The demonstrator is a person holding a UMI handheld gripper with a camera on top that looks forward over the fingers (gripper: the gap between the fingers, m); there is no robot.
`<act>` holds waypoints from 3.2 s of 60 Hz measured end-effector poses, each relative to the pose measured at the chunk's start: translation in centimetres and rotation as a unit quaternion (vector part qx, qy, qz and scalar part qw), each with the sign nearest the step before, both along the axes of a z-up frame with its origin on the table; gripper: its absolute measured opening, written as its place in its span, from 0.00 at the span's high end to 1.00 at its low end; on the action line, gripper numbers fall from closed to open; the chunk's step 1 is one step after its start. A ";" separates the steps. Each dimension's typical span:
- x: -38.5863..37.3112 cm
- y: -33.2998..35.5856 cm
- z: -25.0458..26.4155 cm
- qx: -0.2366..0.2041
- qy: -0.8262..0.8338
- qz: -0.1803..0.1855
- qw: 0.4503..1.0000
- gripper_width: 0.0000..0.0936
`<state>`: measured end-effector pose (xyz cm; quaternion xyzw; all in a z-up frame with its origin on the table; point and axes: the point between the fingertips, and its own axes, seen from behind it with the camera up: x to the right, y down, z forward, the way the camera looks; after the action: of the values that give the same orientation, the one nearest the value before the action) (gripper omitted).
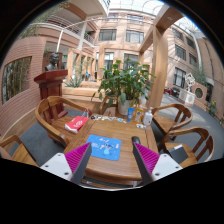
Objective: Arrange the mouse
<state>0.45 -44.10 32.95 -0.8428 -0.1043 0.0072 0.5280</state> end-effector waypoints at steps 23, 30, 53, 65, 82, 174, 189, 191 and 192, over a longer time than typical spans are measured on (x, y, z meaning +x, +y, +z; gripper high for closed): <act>5.2 5.8 -14.5 -0.113 0.008 -0.037 0.993 0.09; 7.7 9.1 -19.7 -0.132 0.004 -0.050 0.990 0.09; 13.9 30.0 -29.4 -0.087 -0.014 -0.088 0.992 0.09; 16.3 38.2 -32.3 -0.104 -0.022 -0.111 0.988 0.13; 15.5 41.1 -34.4 -0.120 0.012 -0.092 0.988 0.48; -9.1 23.4 -26.7 -0.088 0.017 -0.071 0.993 0.08; -9.6 14.2 -21.9 -0.068 0.014 -0.076 0.995 0.09; -9.7 13.3 -21.4 -0.065 0.013 -0.077 0.995 0.09; -9.8 12.8 -21.2 -0.065 0.012 -0.078 0.995 0.09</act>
<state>-9.35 -31.33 11.72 -0.8808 -0.0316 -0.0169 0.4721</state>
